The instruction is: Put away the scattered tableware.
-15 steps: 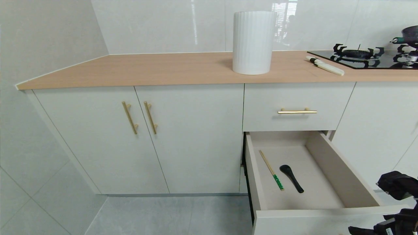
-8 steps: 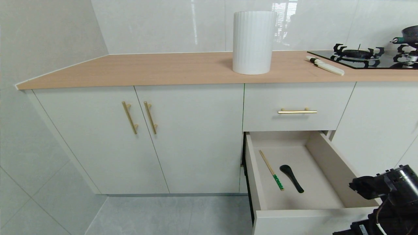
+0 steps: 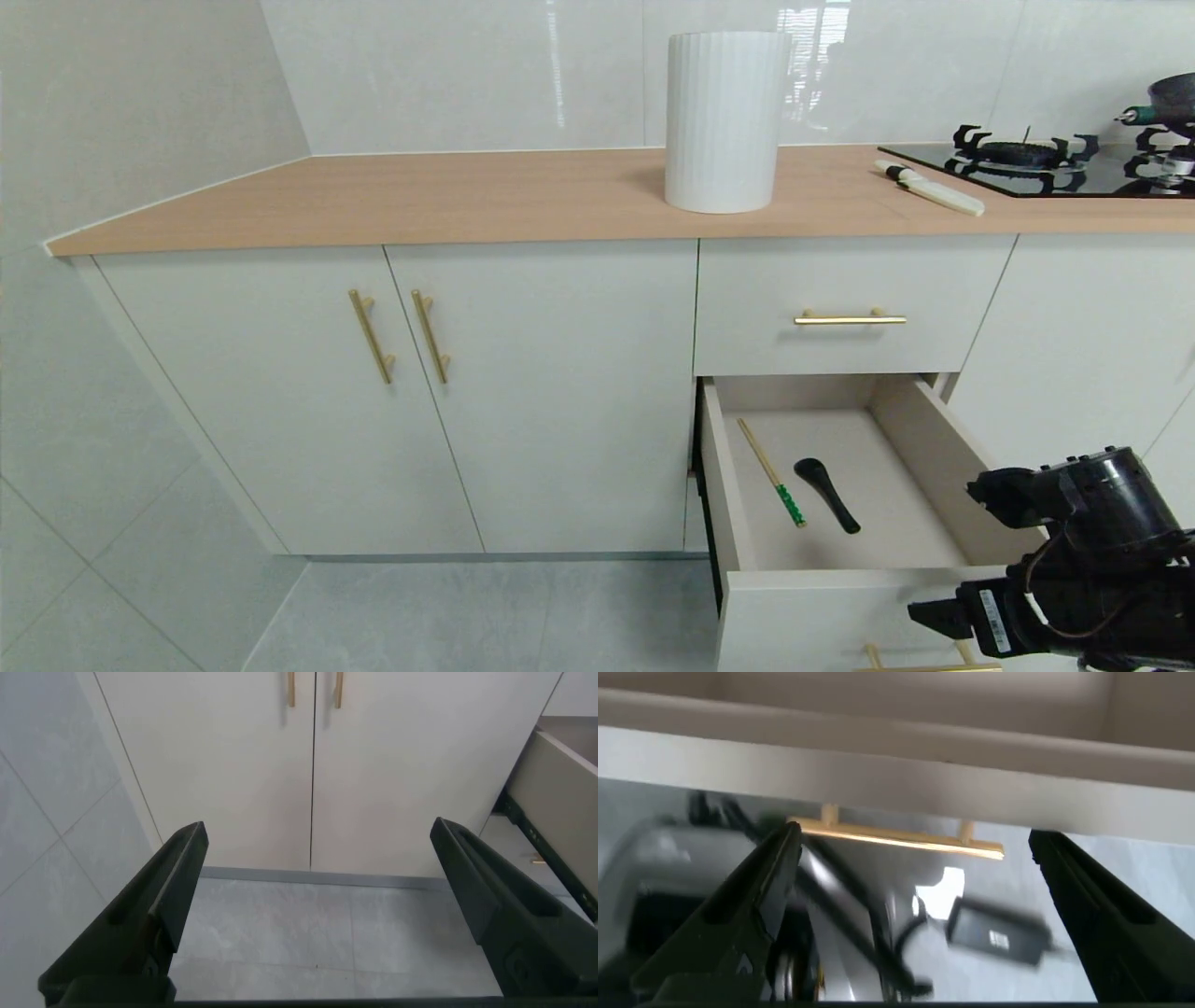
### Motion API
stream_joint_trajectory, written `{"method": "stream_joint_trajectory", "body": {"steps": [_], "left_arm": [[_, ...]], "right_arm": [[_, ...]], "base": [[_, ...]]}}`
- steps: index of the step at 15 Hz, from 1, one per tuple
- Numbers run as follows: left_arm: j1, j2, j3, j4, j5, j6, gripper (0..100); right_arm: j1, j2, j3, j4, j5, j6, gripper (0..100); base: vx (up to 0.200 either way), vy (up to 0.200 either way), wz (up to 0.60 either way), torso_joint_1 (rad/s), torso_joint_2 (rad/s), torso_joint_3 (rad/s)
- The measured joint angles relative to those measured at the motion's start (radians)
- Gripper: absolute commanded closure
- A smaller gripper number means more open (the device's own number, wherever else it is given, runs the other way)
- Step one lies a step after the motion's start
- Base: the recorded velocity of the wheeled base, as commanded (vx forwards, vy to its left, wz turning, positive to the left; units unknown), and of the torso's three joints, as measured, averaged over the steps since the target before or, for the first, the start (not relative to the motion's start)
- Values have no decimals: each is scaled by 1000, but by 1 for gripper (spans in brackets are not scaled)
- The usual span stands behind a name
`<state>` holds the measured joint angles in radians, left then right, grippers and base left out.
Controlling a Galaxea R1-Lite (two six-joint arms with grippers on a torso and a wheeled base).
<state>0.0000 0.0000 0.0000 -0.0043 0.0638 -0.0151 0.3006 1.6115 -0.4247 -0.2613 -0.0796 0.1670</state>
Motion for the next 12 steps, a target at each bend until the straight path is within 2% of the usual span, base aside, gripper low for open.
{"method": "stream_joint_trajectory", "body": {"steps": [4, 12], "left_arm": [[0, 0, 0, 0, 0, 0, 0], [0, 0, 0, 0, 0, 0, 0]], "right_arm": [[0, 87, -91, -21, -10, -4, 0], [-23, 341, -420, -25, -11, -39, 0]], "base": [[0, 0, 0, 0, 0, 0], [0, 0, 0, 0, 0, 0]]}}
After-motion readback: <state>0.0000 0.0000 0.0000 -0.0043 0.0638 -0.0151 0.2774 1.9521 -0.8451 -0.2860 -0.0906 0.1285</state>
